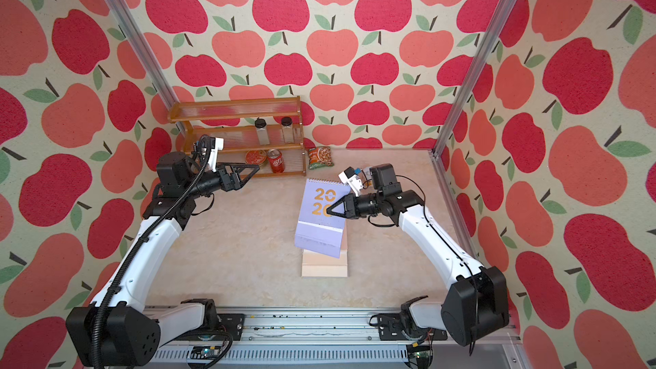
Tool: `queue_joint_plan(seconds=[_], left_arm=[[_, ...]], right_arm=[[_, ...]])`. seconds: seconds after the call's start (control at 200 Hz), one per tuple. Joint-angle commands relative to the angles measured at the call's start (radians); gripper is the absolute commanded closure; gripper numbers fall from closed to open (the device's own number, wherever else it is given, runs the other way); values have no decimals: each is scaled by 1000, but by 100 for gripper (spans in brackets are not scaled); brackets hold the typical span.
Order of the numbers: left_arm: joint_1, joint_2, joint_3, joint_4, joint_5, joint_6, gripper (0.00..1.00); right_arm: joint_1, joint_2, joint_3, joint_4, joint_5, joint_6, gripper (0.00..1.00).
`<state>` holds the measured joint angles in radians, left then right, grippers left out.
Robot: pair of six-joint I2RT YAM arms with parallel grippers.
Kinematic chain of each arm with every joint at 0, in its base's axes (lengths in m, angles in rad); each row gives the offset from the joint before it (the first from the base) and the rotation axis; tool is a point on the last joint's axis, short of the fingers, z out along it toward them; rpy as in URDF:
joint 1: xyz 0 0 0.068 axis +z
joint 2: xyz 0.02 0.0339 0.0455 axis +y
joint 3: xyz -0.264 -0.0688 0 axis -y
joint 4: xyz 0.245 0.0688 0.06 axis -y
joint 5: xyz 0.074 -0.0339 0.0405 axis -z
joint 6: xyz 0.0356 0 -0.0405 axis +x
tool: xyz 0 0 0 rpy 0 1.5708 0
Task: Stack the calendars
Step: Place the calendar at the calendar.
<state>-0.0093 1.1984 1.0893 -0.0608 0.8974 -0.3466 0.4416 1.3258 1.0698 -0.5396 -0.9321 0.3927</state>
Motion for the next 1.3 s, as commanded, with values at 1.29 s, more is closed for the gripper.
queue_joint_plan(seconds=[1.29], left_arm=[[-1,31,17,42,52,29,1]], right_arm=[[-33,388,-15,-190,35,-251,76]])
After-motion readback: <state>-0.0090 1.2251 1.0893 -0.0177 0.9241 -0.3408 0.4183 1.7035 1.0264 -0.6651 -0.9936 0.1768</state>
